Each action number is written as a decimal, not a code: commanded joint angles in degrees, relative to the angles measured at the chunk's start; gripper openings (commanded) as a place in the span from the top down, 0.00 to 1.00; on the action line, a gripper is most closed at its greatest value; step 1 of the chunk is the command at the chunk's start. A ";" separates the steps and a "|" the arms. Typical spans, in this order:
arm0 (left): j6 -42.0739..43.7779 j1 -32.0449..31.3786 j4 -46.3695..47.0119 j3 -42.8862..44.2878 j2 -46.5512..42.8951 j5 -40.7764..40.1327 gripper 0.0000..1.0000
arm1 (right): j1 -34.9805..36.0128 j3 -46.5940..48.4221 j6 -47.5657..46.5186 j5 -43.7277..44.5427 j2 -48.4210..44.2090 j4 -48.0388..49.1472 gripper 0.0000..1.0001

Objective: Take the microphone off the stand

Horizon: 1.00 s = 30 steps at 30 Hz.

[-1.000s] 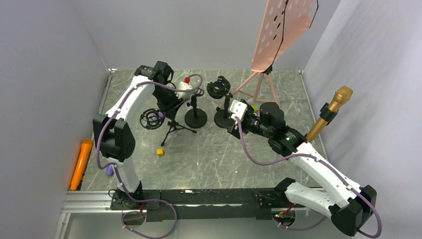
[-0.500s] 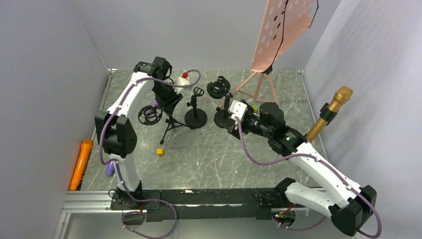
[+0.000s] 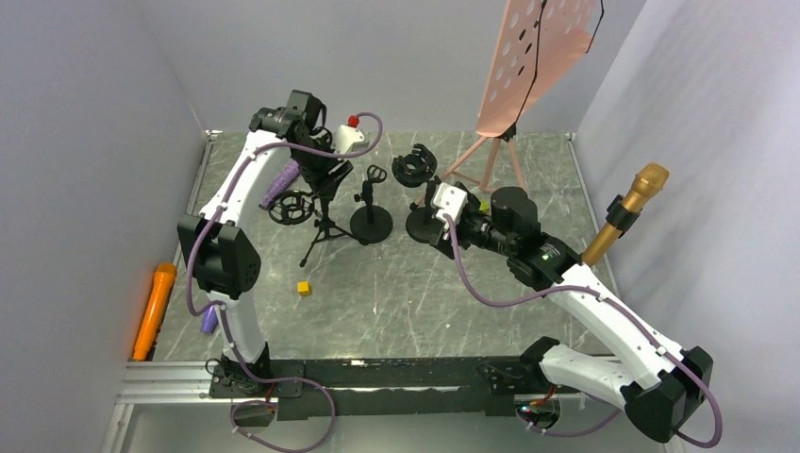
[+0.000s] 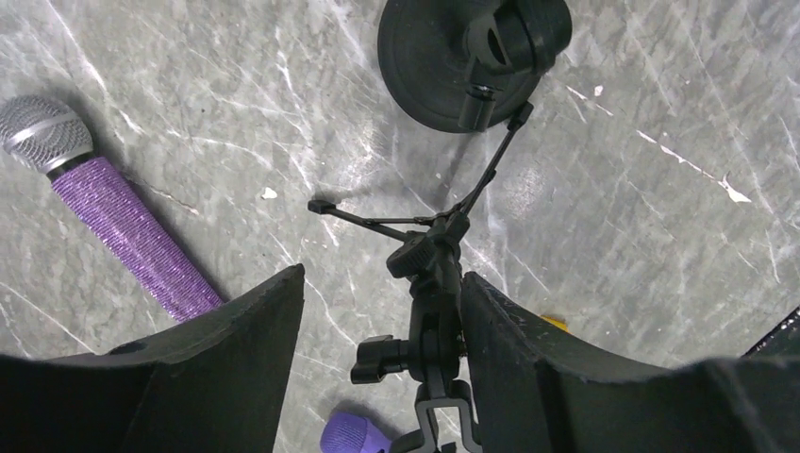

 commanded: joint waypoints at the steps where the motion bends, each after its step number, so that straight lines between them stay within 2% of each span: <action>1: 0.95 -0.05 4.24 0.34 -2.46 0.53 0.32 | -0.15 4.33 1.09 -0.01 0.57 -0.49 0.21; 5: -2.73 0.00 6.01 -0.40 -6.72 3.82 0.24 | -0.15 8.26 1.61 0.80 1.03 -4.02 0.21; 10: -6.72 -0.05 8.98 -0.54 -14.42 5.30 0.11 | -1.06 15.18 0.63 2.94 0.41 -12.88 0.21; 15: -7.36 -0.05 12.52 -5.48 -24.05 9.27 0.08 | -1.99 20.03 -2.54 6.51 -2.92 -20.57 0.20; 18: -6.66 -0.04 14.77 -9.89 -29.37 14.83 0.06 | -3.74 25.81 -3.14 9.69 -3.33 -24.25 0.20; 22: -7.25 -1.04 18.23 -15.42 -35.09 22.48 0.01 | -7.70 36.36 -2.09 13.47 -2.55 -27.88 0.20; 27: -3.92 -6.39 14.50 -15.57 -37.30 32.54 0.01 | -16.37 46.24 -1.66 17.99 -2.36 -27.90 0.23; 30: -3.99 -10.42 14.63 -16.78 -39.06 33.47 0.01 | -24.21 47.13 0.83 31.19 -2.74 -22.37 0.25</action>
